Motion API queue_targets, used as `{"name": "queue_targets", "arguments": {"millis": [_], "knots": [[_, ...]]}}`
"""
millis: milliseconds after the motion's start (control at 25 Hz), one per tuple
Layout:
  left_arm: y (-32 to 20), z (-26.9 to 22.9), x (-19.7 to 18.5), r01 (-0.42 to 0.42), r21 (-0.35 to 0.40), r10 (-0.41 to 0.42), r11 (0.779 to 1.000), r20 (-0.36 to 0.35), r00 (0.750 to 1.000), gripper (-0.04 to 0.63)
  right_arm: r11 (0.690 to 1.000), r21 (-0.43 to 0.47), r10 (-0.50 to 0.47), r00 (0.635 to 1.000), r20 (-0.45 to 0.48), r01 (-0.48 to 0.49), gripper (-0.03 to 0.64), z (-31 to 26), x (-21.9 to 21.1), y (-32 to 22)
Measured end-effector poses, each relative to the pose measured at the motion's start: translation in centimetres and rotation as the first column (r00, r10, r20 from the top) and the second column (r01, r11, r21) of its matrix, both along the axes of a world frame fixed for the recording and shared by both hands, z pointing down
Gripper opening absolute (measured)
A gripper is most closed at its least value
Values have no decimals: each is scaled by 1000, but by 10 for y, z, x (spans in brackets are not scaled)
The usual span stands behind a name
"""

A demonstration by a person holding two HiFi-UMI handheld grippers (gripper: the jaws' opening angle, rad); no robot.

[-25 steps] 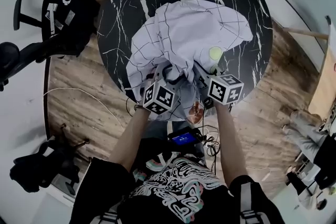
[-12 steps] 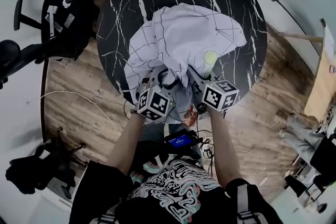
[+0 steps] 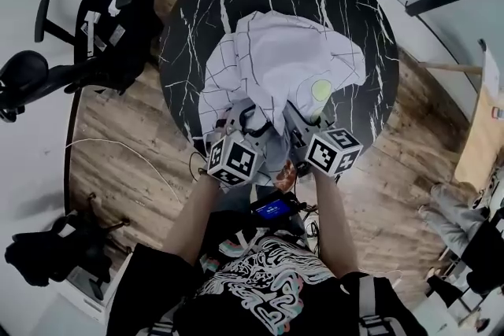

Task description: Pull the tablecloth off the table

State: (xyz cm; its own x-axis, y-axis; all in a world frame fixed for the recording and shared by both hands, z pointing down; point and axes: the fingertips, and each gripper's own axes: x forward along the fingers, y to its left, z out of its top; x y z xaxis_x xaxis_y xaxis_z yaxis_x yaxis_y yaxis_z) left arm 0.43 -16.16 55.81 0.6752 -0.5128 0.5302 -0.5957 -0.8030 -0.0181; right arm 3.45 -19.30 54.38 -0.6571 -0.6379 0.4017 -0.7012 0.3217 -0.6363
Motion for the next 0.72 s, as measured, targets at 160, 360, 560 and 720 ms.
{"name": "queue_targets", "arguments": {"millis": [160, 360, 560, 720], "knots": [[-2, -14, 1, 14, 22, -14, 1000, 2, 1000, 236, 1000, 26, 6, 1000, 11, -6, 101, -15, 0, -2], [-3, -31, 5, 35, 49, -35, 998, -4, 999, 236, 998, 58, 1, 1000, 22, -2, 101, -33, 4, -2], [-5, -45, 9, 41, 76, -41, 996, -8, 999, 235, 996, 91, 9, 999, 30, -12, 100, -49, 8, -2], [-7, -57, 14, 52, 96, -51, 994, -11, 999, 235, 993, 113, 13, 999, 35, -17, 98, -62, 12, -4]]}}
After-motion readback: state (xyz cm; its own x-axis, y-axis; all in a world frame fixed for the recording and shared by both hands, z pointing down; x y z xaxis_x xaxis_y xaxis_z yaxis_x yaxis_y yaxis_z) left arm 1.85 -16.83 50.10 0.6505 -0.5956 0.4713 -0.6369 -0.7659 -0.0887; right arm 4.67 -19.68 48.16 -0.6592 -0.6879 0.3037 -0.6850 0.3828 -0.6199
